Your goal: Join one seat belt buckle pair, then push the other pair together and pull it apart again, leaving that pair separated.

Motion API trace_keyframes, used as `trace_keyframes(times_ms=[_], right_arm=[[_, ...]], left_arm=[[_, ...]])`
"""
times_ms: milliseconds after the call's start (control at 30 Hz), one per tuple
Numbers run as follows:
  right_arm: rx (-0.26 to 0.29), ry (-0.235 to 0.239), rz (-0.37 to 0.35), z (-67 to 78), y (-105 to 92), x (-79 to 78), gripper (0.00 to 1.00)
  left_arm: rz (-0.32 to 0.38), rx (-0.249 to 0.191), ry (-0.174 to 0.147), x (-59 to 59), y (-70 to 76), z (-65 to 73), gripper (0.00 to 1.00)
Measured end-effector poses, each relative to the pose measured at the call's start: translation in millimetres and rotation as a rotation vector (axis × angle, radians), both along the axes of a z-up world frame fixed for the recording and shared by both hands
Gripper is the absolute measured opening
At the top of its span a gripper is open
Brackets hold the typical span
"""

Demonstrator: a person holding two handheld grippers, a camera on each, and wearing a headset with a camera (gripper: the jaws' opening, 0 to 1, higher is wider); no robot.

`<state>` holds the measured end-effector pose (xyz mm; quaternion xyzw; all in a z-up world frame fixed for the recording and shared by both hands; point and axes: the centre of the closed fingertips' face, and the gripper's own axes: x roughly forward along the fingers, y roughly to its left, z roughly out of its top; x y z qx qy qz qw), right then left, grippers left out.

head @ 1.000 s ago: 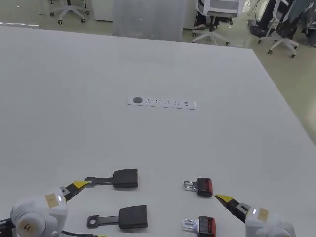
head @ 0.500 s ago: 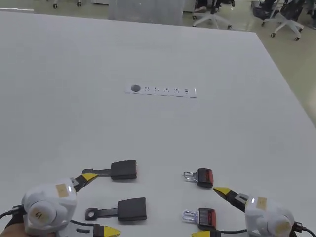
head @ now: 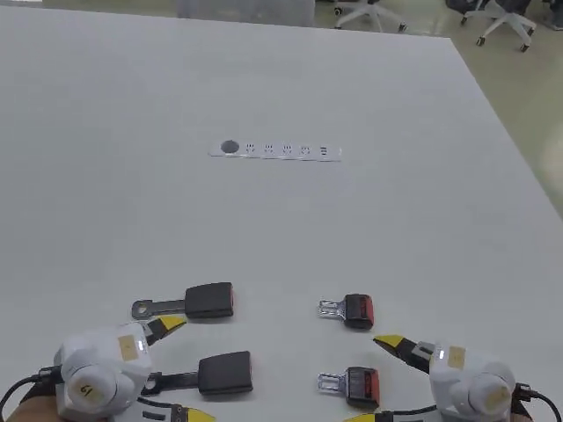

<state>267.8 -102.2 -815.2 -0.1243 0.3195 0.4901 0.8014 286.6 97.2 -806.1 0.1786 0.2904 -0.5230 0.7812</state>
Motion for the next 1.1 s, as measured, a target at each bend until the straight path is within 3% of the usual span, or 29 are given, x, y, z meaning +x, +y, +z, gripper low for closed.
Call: trace_keyframes(times_ms=[200,333,400,500,533,567,600,700,767,800,833,867,900,1100], right_arm=[[-0.012,0.021,0.026,-5.1,-1.9,0.8,0.76],[-0.037,0.043,0.058,-12.9,-2.7,-1.7,0.69],[-0.039,0.047,0.075,-13.5,-1.8,-2.6,0.68],[-0.048,0.052,0.097,-16.0,-1.9,-2.8,0.64],[-0.053,0.056,0.103,-16.4,-2.1,-3.3,0.63],[-0.059,0.057,0.113,-16.9,-2.5,-3.8,0.62],[-0.066,0.055,0.12,-17.9,-3.4,-3.4,0.61],[-0.083,0.069,0.149,-20.7,-4.6,-6.2,0.57],[-0.113,0.066,0.181,-23.6,-6.7,-8.9,0.52],[-0.132,0.067,0.191,-26.5,-8.5,-10.1,0.51],[-0.111,0.048,0.212,-25.0,-3.9,-11.0,0.51],[-0.125,0.068,0.198,-26.3,-7.8,-12.0,0.5],[-0.121,0.066,0.202,-25.7,-7.2,-10.0,0.49],[-0.127,0.052,0.225,-26.6,-8.9,-5.0,0.37]], left_arm=[[-0.046,0.04,0.004,0.0,-7.8,-14.2,0.78],[-0.063,0.077,0.036,-2.1,-10.9,-27.7,0.71],[-0.096,0.085,0.028,-4.4,-13.6,-30.2,0.67],[-0.099,0.092,0.069,-7.5,-13.9,-35.7,0.64],[-0.11,0.104,0.062,-7.8,-13.3,-37.0,0.63],[-0.128,0.102,0.026,-4.5,-14.7,-35.6,0.62],[-0.123,0.107,0.041,-5.6,-13.7,-36.1,0.59],[-0.14,0.108,0.045,-5.3,-16.0,-34.4,0.5],[-0.186,0.14,0.007,-4.3,-14.3,-35.0,0.43],[-0.18,0.125,0.035,-6.5,-16.1,-35.5,0.42],[-0.179,0.128,0.028,-4.7,-16.4,-36.0,0.41],[-0.188,0.127,0.028,-4.3,-17.0,-36.9,0.4],[-0.195,0.125,0.033,-5.9,-17.7,-37.0,0.36],[-0.26,0.147,0.021,-5.7,-18.0,-38.8,0.35]])
